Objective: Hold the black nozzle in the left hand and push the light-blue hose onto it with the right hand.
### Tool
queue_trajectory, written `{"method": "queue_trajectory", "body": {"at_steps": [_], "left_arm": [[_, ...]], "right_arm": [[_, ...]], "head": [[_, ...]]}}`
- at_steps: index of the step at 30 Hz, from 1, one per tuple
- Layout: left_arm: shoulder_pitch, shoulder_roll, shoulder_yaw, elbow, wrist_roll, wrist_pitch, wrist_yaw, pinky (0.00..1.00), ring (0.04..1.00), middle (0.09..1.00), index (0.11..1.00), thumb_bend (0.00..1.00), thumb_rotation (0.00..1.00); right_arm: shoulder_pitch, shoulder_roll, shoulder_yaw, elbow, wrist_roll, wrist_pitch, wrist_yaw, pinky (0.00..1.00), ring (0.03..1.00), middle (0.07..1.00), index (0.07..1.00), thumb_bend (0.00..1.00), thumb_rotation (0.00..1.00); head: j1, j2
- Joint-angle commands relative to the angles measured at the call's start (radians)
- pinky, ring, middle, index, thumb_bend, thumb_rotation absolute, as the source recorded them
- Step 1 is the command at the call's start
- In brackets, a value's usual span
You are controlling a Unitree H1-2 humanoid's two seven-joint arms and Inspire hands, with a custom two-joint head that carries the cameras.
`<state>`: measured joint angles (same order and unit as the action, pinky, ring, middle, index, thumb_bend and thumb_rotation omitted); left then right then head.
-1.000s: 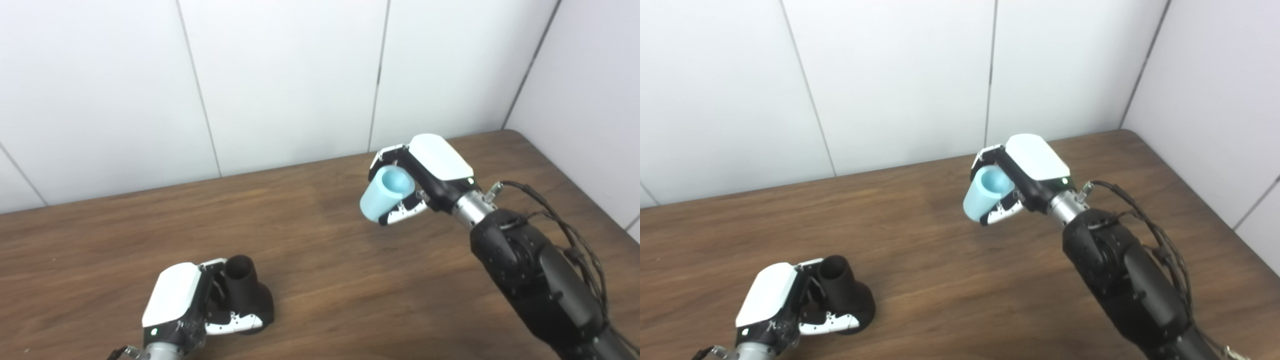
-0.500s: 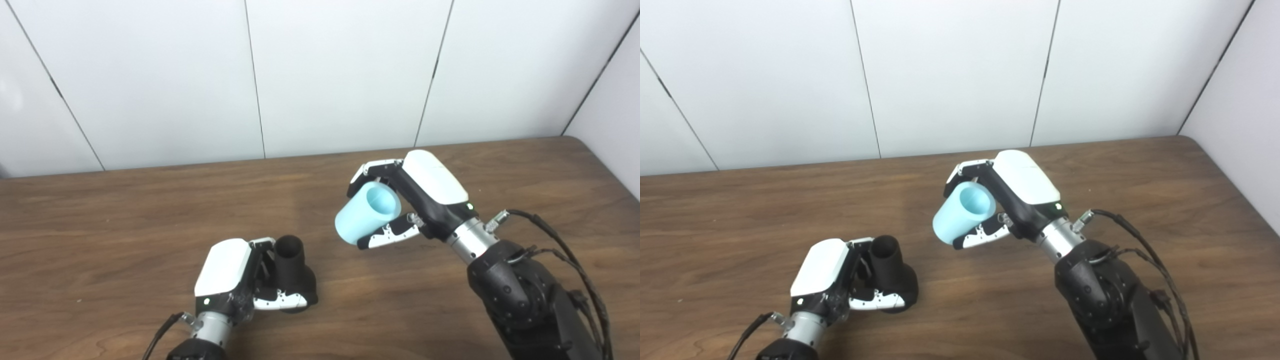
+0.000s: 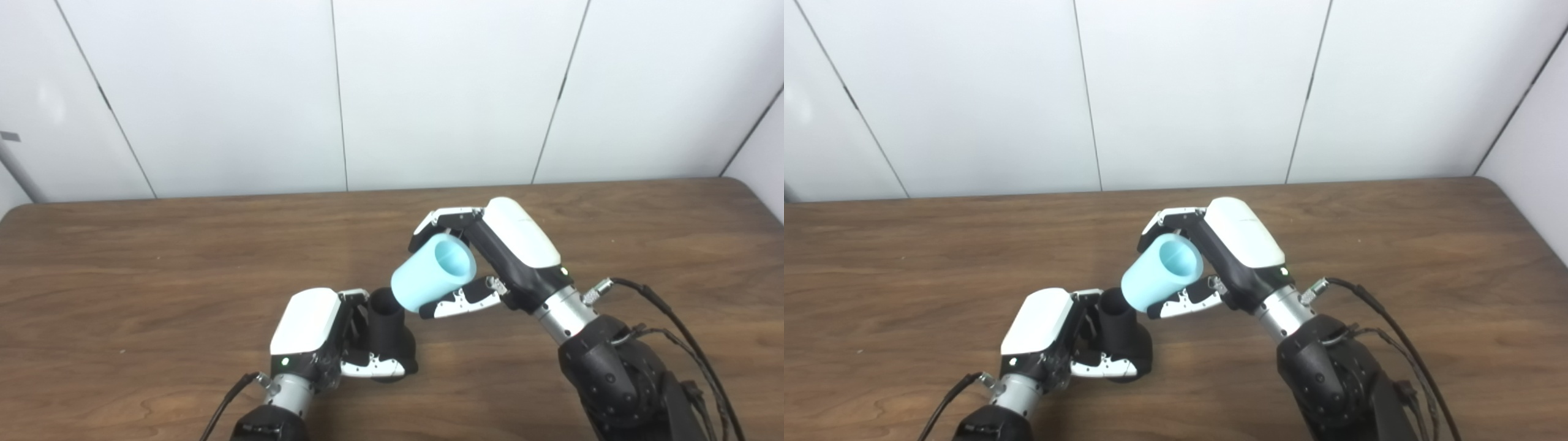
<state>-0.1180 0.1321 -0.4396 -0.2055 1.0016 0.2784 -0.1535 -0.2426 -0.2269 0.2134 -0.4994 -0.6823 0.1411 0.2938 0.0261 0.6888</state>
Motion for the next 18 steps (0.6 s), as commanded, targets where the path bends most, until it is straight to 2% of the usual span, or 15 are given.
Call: {"method": "queue_trajectory", "body": {"at_steps": [1,18], "left_arm": [[0.022,-0.004,-0.025,0.026,0.012,0.016,-0.048,0.34,0.417,0.451,0.516,0.50,0.00],[0.011,-0.007,-0.037,0.031,0.021,0.037,-0.057,0.35,0.430,0.473,0.503,0.51,0.00]], "right_arm": [[-0.034,0.005,-0.005,-0.025,0.014,-0.029,-0.013,0.30,0.405,0.517,0.525,0.49,0.00],[-0.049,0.007,-0.025,-0.065,0.086,0.002,0.027,0.33,0.390,0.508,0.526,0.49,0.00]], "head": [[0.008,0.002],[0.025,0.007]]}}
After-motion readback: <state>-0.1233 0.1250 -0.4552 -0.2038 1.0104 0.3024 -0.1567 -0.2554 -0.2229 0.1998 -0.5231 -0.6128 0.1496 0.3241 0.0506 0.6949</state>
